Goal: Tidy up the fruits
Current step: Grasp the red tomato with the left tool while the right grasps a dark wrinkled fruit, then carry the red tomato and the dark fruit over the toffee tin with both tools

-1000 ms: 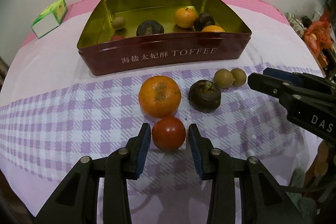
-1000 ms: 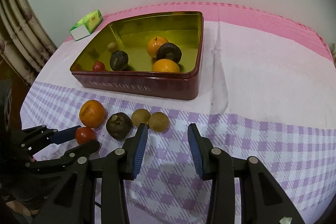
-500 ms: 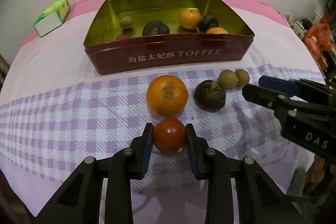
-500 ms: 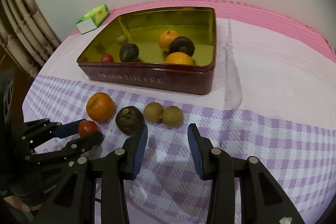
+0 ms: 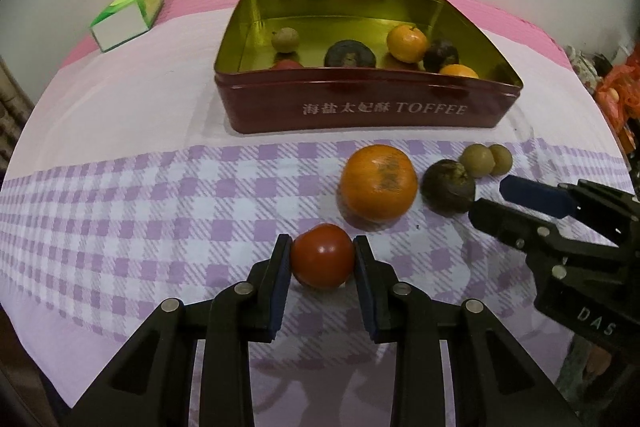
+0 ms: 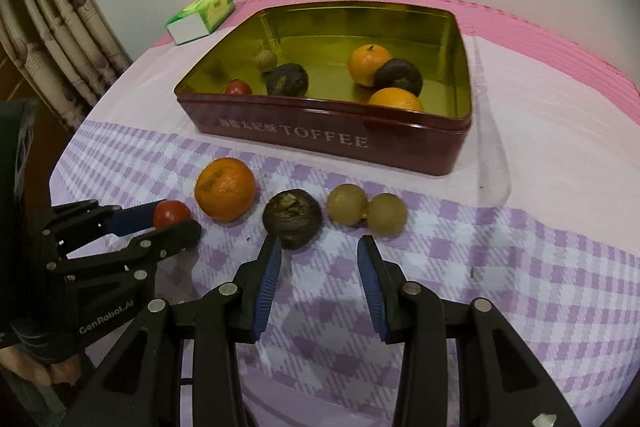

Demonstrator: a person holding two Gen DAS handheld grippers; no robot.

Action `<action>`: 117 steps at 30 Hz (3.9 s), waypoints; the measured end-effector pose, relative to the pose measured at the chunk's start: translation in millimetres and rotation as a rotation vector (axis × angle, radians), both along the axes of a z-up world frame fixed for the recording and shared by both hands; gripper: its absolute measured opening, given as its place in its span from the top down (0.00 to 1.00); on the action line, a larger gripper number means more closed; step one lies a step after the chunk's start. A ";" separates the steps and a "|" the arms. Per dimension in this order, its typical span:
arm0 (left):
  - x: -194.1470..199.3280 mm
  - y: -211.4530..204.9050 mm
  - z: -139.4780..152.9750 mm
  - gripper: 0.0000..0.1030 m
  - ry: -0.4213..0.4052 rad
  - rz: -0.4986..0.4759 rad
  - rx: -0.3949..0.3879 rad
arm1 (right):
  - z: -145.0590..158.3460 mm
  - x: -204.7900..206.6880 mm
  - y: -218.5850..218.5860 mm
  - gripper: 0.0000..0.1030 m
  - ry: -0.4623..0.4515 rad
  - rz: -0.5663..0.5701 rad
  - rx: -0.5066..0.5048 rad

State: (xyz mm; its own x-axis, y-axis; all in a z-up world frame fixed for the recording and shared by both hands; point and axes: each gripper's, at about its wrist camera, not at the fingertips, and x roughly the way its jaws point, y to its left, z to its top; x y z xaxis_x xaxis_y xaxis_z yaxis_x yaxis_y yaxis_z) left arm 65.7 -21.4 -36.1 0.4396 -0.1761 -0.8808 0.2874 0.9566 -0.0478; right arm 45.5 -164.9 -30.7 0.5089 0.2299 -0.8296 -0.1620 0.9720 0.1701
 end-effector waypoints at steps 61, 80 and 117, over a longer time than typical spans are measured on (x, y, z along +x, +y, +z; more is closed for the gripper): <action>7.4 13.7 2.5 0.69 -0.014 0.040 -0.013 | 12.6 -3.3 10.1 0.68 -0.033 0.016 -0.040; 6.4 19.2 26.3 0.69 -0.085 0.051 -0.017 | 37.1 -7.2 2.1 0.69 -0.082 0.009 -0.021; 91.0 1.0 57.1 0.69 -0.169 0.035 0.003 | 51.8 75.8 -44.9 0.69 -0.132 -0.084 -0.095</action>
